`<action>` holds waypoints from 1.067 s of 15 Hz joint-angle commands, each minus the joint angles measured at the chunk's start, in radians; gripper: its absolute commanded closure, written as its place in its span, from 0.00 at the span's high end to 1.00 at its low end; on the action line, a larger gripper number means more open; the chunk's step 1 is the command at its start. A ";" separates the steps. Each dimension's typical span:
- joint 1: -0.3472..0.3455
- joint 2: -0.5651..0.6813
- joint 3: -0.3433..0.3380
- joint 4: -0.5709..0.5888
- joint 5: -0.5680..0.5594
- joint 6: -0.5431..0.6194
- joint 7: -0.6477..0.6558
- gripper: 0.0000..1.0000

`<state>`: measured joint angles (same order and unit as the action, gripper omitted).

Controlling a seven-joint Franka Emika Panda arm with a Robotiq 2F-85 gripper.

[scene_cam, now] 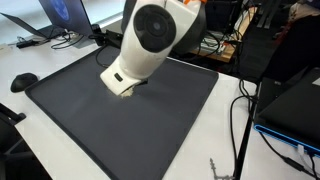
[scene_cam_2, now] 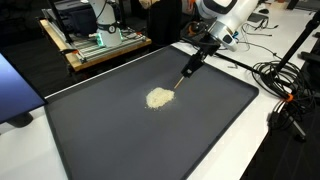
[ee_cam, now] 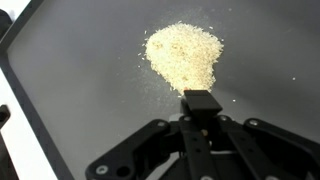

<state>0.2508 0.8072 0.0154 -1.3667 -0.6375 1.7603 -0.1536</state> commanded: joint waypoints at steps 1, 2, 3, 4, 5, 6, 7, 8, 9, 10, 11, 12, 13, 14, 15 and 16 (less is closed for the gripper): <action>0.061 0.086 -0.016 0.087 -0.092 -0.066 -0.033 0.03; 0.075 0.102 -0.015 0.092 -0.117 -0.072 -0.033 0.03; 0.087 0.116 -0.014 0.099 -0.140 -0.082 -0.035 0.03; 0.097 0.130 -0.013 0.107 -0.162 -0.092 -0.036 0.03; 0.104 0.143 -0.012 0.113 -0.181 -0.099 -0.036 0.03; 0.108 0.153 -0.008 0.120 -0.196 -0.105 -0.039 0.03; 0.109 0.161 -0.005 0.127 -0.204 -0.111 -0.041 0.03; 0.104 0.165 0.002 0.134 -0.202 -0.118 -0.047 0.03; 0.097 0.165 0.008 0.138 -0.192 -0.119 -0.054 0.03; 0.086 0.160 0.013 0.141 -0.174 -0.123 -0.058 0.03; 0.076 0.152 0.017 0.141 -0.154 -0.134 -0.051 0.03; 0.053 0.128 0.032 0.128 -0.118 -0.137 -0.058 0.03; 0.031 0.104 0.041 0.108 -0.093 -0.125 -0.059 0.03; 0.000 0.072 0.056 0.084 -0.051 -0.115 -0.070 0.03; -0.025 0.045 0.064 0.061 -0.016 -0.099 -0.083 0.03; -0.051 0.012 0.067 0.032 0.020 -0.084 -0.082 0.03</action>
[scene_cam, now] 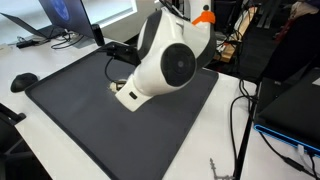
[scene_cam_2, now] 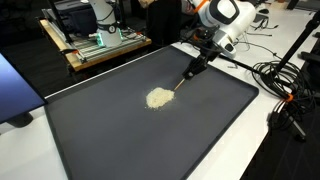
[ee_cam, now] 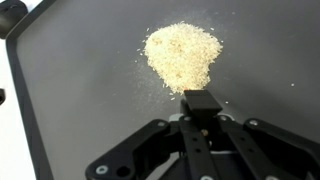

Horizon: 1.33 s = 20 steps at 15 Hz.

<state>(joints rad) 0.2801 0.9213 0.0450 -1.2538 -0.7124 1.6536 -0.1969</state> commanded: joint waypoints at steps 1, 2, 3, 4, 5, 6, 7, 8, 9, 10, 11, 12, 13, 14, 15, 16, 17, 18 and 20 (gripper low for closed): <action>-0.111 -0.147 0.042 -0.126 0.132 0.051 -0.044 0.03; -0.138 -0.180 0.043 -0.156 0.169 0.073 -0.042 0.03; -0.170 -0.227 0.043 -0.210 0.207 0.111 -0.050 0.03; -0.198 -0.266 0.039 -0.256 0.245 0.147 -0.049 0.03; -0.224 -0.303 0.036 -0.300 0.284 0.188 -0.055 0.03; -0.256 -0.338 0.035 -0.345 0.323 0.233 -0.064 0.03; -0.285 -0.372 0.033 -0.391 0.363 0.276 -0.070 0.03; -0.314 -0.406 0.030 -0.440 0.402 0.324 -0.079 0.03; -0.340 -0.440 0.028 -0.489 0.441 0.375 -0.086 0.03; -0.367 -0.473 0.026 -0.540 0.485 0.426 -0.099 0.03; -0.392 -0.498 0.023 -0.582 0.528 0.474 -0.114 0.03; -0.414 -0.520 0.022 -0.620 0.572 0.524 -0.129 0.03; -0.436 -0.540 0.022 -0.656 0.620 0.572 -0.147 0.03; -0.454 -0.557 0.022 -0.690 0.667 0.621 -0.163 0.03; -0.466 -0.570 0.020 -0.717 0.703 0.661 -0.180 0.03; -0.474 -0.580 0.015 -0.741 0.728 0.692 -0.191 0.03; -0.477 -0.590 0.010 -0.763 0.747 0.722 -0.192 0.03; -0.477 -0.599 0.002 -0.784 0.755 0.750 -0.187 0.03; -0.469 -0.612 -0.015 -0.817 0.748 0.781 -0.171 0.03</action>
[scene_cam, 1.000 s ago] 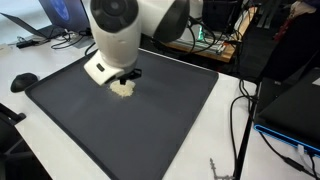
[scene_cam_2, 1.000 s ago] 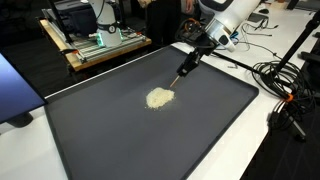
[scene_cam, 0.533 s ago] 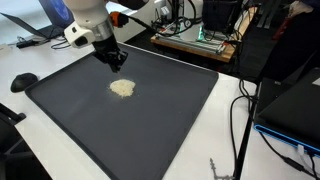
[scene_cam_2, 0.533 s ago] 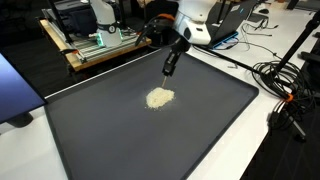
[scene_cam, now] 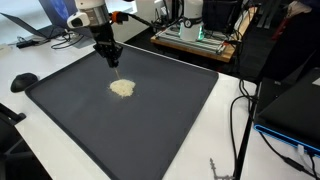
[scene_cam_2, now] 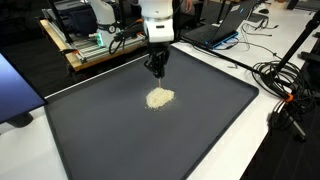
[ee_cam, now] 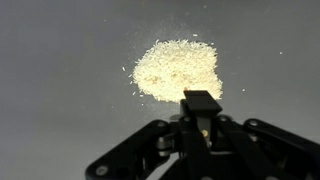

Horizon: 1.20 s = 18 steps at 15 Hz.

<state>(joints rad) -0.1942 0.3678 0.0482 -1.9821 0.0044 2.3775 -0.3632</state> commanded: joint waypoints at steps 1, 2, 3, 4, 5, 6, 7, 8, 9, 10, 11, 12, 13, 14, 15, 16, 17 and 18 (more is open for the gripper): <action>0.008 -0.061 -0.025 -0.099 0.026 0.067 0.003 0.03; 0.010 -0.062 -0.030 -0.107 0.024 0.073 0.009 0.03; 0.011 -0.061 -0.034 -0.110 0.020 0.076 0.012 0.03; 0.013 -0.059 -0.037 -0.113 0.019 0.078 0.017 0.03; 0.014 -0.054 -0.040 -0.110 0.017 0.077 0.021 0.03; 0.015 -0.050 -0.043 -0.109 0.016 0.076 0.026 0.03; 0.018 -0.046 -0.046 -0.106 0.012 0.075 0.035 0.03; 0.023 -0.040 -0.051 -0.099 0.004 0.069 0.048 0.03; 0.028 -0.034 -0.055 -0.094 -0.001 0.065 0.062 0.03; 0.031 -0.029 -0.057 -0.088 -0.004 0.063 0.068 0.03; 0.035 -0.023 -0.060 -0.083 -0.006 0.062 0.079 0.03; 0.038 -0.020 -0.063 -0.083 -0.009 0.065 0.089 0.03; 0.042 -0.014 -0.067 -0.081 -0.013 0.066 0.102 0.03; 0.048 -0.010 -0.071 -0.079 -0.019 0.068 0.118 0.03; 0.053 -0.007 -0.076 -0.079 -0.024 0.069 0.130 0.03; 0.059 -0.003 -0.081 -0.079 -0.032 0.074 0.146 0.03; 0.063 0.000 -0.084 -0.079 -0.034 0.074 0.155 0.03; 0.067 0.004 -0.087 -0.077 -0.035 0.077 0.167 0.03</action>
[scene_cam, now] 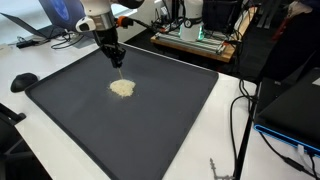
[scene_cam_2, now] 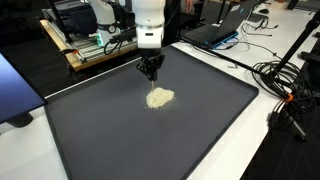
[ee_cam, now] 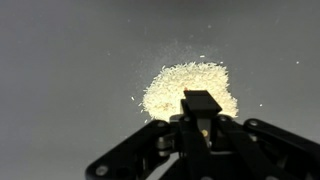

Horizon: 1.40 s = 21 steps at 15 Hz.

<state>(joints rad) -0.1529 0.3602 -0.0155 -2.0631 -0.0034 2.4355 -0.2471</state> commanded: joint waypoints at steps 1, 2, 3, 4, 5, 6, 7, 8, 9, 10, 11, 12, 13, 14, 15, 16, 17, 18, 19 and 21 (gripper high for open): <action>0.030 0.015 -0.027 0.004 -0.029 0.027 0.062 0.03; 0.035 0.019 -0.030 0.005 -0.031 0.036 0.075 0.03; 0.038 0.024 -0.033 0.009 -0.030 0.035 0.086 0.03; 0.047 0.030 -0.041 0.012 -0.039 0.044 0.109 0.03; 0.054 0.035 -0.047 0.015 -0.049 0.049 0.129 0.03; 0.061 0.039 -0.054 0.016 -0.059 0.052 0.147 0.03; 0.067 0.043 -0.061 0.017 -0.071 0.055 0.166 0.03; 0.073 0.046 -0.067 0.018 -0.084 0.055 0.182 0.03; 0.078 0.049 -0.071 0.020 -0.094 0.054 0.196 0.03; 0.080 0.052 -0.073 0.022 -0.099 0.053 0.204 0.03; 0.082 0.056 -0.074 0.025 -0.102 0.055 0.213 0.03; 0.083 0.063 -0.075 0.030 -0.102 0.056 0.222 0.03; 0.083 0.069 -0.072 0.035 -0.098 0.056 0.224 0.03; 0.083 0.077 -0.069 0.039 -0.093 0.061 0.226 0.03; 0.083 0.084 -0.067 0.043 -0.089 0.065 0.229 0.03; 0.084 0.094 -0.066 0.049 -0.088 0.066 0.230 0.03; 0.088 0.105 -0.069 0.057 -0.093 0.063 0.239 0.03; 0.092 0.115 -0.069 0.062 -0.096 0.061 0.244 0.03; 0.097 0.126 -0.072 0.066 -0.100 0.059 0.251 0.03; 0.106 0.138 -0.072 0.079 -0.107 0.053 0.257 0.03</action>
<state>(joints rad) -0.0710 0.4555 -0.0737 -2.0145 -0.0835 2.4887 -0.0260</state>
